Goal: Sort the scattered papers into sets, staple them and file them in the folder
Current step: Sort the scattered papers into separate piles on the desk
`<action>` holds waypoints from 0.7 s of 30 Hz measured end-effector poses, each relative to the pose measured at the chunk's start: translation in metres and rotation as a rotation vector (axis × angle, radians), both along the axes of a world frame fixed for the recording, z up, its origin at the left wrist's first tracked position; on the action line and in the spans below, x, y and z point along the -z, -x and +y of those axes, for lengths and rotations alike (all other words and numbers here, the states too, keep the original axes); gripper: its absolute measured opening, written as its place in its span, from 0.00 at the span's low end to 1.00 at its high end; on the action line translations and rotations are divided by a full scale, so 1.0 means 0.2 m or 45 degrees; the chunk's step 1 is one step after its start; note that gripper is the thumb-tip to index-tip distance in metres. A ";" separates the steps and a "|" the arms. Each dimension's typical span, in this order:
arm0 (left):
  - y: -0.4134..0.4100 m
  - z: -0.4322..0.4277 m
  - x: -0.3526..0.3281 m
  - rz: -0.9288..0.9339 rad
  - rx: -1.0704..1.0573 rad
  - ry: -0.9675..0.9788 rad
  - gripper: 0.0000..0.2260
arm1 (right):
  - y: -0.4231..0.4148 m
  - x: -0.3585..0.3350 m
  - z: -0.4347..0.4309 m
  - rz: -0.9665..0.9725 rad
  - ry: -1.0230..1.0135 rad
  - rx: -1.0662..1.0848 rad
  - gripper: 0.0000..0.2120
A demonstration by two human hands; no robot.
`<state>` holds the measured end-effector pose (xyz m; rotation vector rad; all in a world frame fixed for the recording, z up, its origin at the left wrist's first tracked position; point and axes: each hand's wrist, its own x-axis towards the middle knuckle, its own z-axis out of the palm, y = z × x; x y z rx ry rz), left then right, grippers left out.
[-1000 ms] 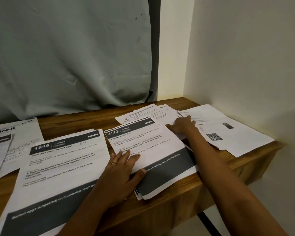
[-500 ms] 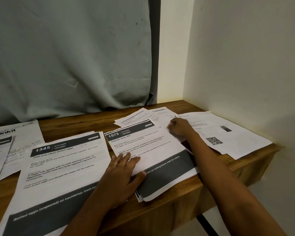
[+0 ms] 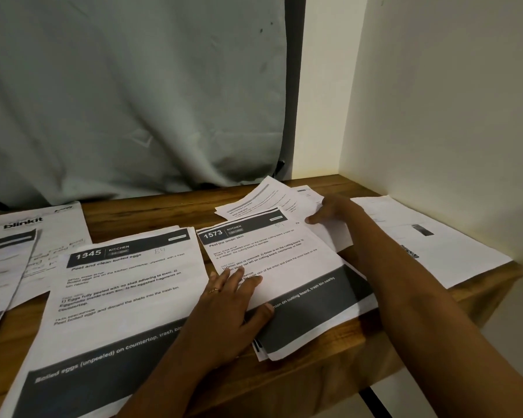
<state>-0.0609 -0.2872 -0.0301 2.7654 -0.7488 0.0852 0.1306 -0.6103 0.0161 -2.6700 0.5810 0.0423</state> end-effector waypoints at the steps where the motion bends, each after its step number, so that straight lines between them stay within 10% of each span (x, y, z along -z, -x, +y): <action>1: 0.00 0.00 0.00 0.004 -0.001 -0.003 0.57 | 0.00 -0.01 0.01 -0.035 -0.002 0.012 0.49; 6: 0.01 0.00 -0.01 0.035 0.013 -0.016 0.45 | 0.05 -0.04 0.03 -0.368 0.030 0.054 0.09; 10: 0.02 0.01 -0.01 0.029 0.018 -0.028 0.30 | 0.13 -0.10 0.06 -0.788 -0.150 -0.001 0.05; 21: 0.03 0.02 -0.02 0.094 0.036 0.066 0.26 | 0.44 -0.36 0.22 -1.534 -0.298 0.055 0.09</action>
